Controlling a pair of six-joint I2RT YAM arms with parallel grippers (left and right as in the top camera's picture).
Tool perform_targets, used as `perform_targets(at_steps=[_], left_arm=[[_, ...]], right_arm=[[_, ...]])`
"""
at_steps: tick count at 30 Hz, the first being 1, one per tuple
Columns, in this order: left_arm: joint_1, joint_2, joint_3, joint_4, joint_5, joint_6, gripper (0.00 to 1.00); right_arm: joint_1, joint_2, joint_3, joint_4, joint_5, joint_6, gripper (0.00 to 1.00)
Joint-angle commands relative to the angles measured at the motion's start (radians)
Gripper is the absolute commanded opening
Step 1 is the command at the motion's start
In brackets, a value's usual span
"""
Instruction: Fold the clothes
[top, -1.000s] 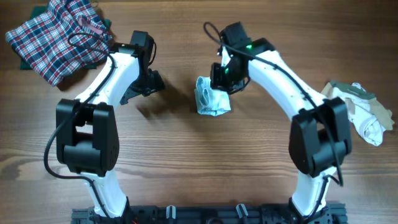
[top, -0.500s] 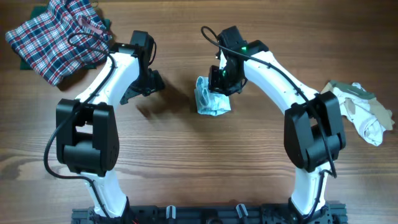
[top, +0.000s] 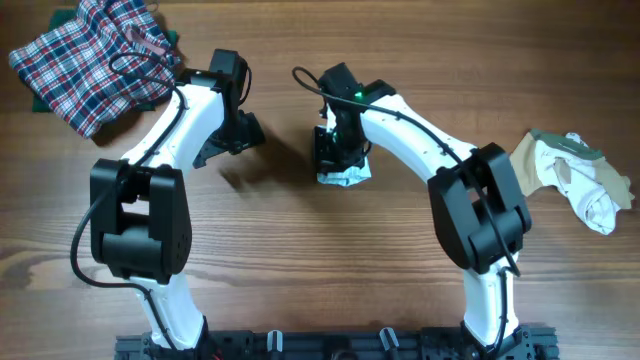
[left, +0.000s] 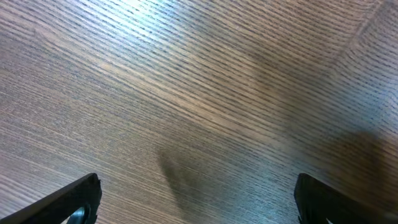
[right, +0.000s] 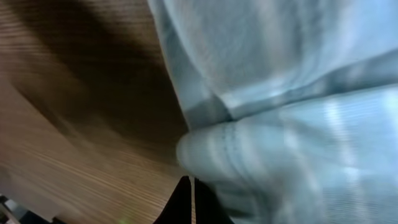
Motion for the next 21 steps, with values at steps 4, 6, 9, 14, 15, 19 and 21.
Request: perform_targets(at_steps=[4, 6, 9, 14, 15, 19, 21], left_arm=[[0.003, -0.009, -0.071, 0.039, -0.010, -0.018, 1.00], [0.003, -0.008, -0.091, 0.052, 0.011, -0.018, 1.00], [0.003, -0.008, -0.099, 0.059, 0.014, -0.017, 1.00], [0.003, -0.008, -0.099, 0.058, 0.014, -0.017, 1.00], [0.003, -0.008, -0.099, 0.058, 0.014, -0.017, 1.00], [0.003, -0.008, -0.099, 0.059, 0.014, -0.017, 1.00], [0.003, -0.008, -0.099, 0.059, 0.014, -0.017, 1.00]], right_arm=[[-0.003, 0.014, -0.001, 0.009, 0.008, -0.004, 0.04], [-0.004, 0.001, 0.022, 0.006, 0.003, -0.057, 0.04], [-0.011, -0.046, 0.061, -0.004, 0.011, -0.083, 0.04], [-0.084, -0.169, 0.080, 0.010, -0.084, -0.132, 0.04], [-0.109, -0.183, 0.079, 0.006, -0.127, -0.160, 0.04], [-0.183, -0.174, 0.055, -0.004, -0.277, -0.264, 0.04], [-0.202, -0.159, 0.016, 0.024, -0.346, -0.320, 0.04]])
